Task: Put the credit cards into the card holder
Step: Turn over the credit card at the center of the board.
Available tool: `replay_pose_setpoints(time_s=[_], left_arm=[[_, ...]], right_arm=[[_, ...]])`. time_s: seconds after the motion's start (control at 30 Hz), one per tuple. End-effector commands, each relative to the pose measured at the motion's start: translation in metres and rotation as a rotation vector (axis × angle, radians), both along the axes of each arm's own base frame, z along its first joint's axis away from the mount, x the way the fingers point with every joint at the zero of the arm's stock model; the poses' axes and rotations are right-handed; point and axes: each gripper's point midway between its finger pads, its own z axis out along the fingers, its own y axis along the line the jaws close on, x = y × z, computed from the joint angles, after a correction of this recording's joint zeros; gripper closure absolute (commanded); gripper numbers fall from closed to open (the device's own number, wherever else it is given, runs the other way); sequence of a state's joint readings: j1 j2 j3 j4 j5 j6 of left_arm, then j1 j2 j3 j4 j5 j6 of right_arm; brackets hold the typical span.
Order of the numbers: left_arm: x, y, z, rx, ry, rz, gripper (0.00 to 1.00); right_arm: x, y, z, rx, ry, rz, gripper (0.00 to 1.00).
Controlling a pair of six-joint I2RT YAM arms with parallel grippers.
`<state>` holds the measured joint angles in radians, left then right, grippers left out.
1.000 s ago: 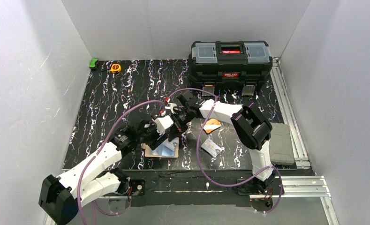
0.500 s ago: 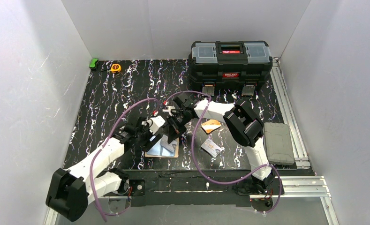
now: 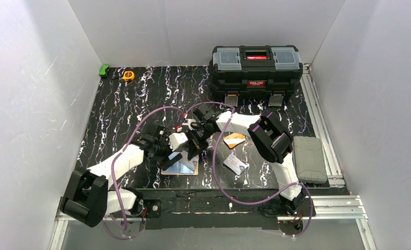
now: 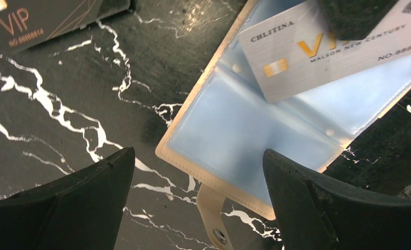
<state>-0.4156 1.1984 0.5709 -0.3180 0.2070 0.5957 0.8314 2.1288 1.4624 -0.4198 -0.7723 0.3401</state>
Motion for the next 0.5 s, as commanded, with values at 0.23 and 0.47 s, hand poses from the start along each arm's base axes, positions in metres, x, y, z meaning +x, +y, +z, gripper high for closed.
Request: replay_pose_setpoints(time_s=[0.23,0.47], left_arm=[[-0.024,-0.006,-0.001,-0.077,0.226,-0.252,0.11],[-0.008,0.003,0.019,-0.093,0.257,-0.111,0.14]], right_arm=[[0.007,-0.010,0.003,-0.012,-0.016,-0.023,0.99],[0.008,-0.016,0.009,-0.014,-0.052,-0.023,0.99]])
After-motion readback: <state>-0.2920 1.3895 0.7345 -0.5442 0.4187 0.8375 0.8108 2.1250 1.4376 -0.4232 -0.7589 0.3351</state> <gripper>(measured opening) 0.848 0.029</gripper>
